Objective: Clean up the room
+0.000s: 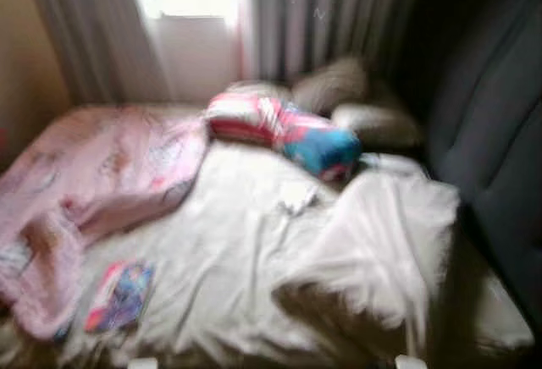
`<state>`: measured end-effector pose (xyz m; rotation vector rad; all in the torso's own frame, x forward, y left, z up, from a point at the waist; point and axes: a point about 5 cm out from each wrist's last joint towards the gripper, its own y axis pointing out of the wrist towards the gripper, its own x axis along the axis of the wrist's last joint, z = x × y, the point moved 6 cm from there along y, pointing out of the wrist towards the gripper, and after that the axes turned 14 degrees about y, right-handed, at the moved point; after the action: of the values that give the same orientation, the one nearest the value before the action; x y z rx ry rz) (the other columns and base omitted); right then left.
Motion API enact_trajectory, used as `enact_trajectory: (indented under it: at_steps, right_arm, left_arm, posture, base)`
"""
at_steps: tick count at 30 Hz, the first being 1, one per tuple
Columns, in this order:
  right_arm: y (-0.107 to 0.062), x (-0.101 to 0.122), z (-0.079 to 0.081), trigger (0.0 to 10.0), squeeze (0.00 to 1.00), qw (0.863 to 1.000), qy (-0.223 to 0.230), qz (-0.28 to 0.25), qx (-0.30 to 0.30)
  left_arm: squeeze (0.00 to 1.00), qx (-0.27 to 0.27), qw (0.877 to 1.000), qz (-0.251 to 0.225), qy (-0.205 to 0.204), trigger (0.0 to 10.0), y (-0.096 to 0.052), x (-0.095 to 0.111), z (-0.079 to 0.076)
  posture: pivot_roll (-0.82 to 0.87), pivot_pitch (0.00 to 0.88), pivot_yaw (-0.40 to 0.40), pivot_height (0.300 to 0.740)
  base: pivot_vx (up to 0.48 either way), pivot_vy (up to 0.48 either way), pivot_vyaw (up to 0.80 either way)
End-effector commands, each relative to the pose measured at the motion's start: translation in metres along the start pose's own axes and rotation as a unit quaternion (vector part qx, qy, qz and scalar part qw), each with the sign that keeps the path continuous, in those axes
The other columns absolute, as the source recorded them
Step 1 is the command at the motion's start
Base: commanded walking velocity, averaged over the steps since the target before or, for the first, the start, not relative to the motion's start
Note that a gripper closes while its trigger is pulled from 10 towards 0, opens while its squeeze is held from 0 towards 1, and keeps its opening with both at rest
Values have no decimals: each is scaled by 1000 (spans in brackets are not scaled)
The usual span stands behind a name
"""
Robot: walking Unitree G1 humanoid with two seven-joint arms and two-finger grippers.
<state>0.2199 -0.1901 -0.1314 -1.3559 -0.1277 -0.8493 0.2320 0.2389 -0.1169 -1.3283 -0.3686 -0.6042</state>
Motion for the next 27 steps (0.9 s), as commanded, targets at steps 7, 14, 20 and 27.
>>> enact_trajectory:
  at_steps: [7, 14, 20, 27]
  right_arm:
    - [-2, 2, -14, 10000, 0, 1000, -2, -5, -18]
    - [-1, 7, -11, 10000, 0, 1000, -4, -15, -13]
    - [0, 21, -4, 10000, 0, 999, -7, -37, -4]
    - [1, 48, 1, 10000, 0, 996, -1, -84, -4]
  left_arm:
    - [0, -14, 1000, -10, 4, 10000, 2, 9, -12]
    - [0, -14, 1000, -8, 8, 10000, 2, 8, -12]
    - [0, -14, 1000, -7, 11, 10000, 2, 7, -12]
    - [0, -16, 1000, -5, 14, 10000, 1, 5, -13]
  posture:
    - [41, 0, -9, 740]
    - [42, 0, -10, 740]
    - [40, 0, -11, 740]
    - [36, 0, -11, 740]
  base:
    - [87, 0, 0]
    - [0, 0, 0]
    - [0, 0, 0]
    - [0, 0, 0]
